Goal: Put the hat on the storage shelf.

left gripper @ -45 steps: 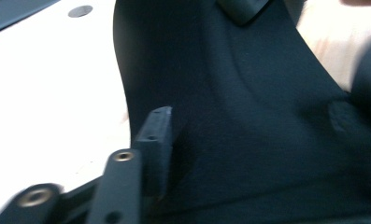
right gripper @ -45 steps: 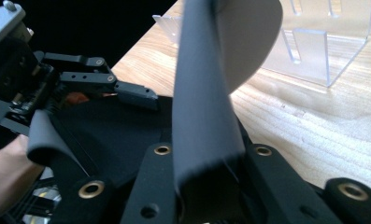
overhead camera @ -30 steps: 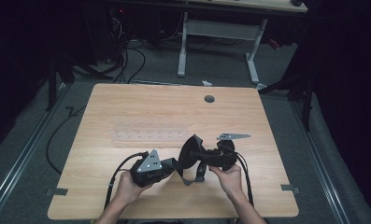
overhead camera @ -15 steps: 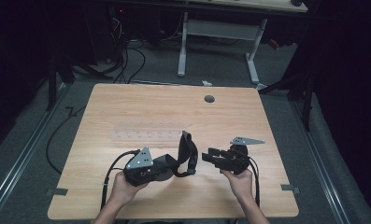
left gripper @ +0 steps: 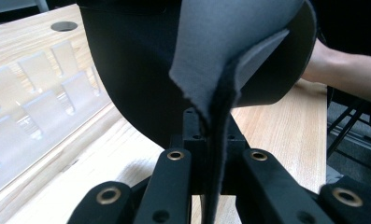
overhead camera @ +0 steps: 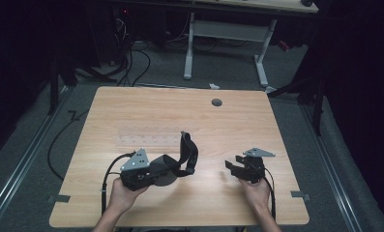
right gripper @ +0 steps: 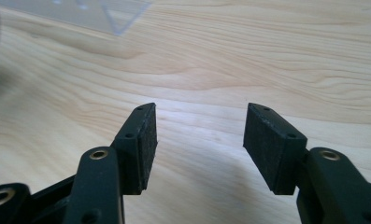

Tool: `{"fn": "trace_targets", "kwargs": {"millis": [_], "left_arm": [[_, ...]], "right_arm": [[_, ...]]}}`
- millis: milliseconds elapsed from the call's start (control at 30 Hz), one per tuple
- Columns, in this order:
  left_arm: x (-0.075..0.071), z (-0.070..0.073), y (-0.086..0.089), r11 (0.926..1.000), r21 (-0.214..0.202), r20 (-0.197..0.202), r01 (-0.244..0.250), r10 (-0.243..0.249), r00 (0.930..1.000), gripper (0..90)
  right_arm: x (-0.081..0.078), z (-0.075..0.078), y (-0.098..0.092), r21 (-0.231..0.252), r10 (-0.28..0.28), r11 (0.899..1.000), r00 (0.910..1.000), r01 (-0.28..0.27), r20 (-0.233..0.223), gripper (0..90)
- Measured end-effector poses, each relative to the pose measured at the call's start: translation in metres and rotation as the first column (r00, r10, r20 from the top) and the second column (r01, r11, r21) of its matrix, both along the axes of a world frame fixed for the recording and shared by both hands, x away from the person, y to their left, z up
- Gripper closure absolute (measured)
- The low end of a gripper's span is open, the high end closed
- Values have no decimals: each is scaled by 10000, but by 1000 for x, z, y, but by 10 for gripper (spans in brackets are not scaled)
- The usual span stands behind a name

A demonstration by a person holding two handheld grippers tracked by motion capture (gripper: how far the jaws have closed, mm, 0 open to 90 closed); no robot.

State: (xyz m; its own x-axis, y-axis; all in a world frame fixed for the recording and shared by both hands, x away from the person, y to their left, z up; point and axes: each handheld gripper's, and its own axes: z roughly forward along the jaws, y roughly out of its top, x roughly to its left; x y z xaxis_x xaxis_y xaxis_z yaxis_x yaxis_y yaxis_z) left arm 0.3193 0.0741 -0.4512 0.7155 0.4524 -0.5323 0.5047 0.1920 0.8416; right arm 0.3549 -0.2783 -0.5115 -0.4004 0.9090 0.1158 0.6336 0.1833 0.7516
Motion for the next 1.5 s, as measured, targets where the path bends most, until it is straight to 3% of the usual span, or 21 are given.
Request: {"fn": "trace_targets", "kwargs": {"millis": [233,633,1000,1500], "left_arm": [[1,7,10,9995,-190,7,-270,270,9996,859],[7,18,29,9932,-683,-57,-943,942,9955,858],[18,29,42,9835,-981,-106,-1518,1515,9884,858],[31,41,58,9677,-1099,269,-2267,2309,9726,857]], "right_arm": [[2,-5,-9,-762,-595,9952,9977,619,326,423],[6,-17,-17,-1510,-1046,9829,9944,1055,135,389],[4,-19,-17,-1404,-1033,9846,9945,1044,149,387],[4,-19,-16,-1404,-1036,9846,9945,1045,138,380]]}}
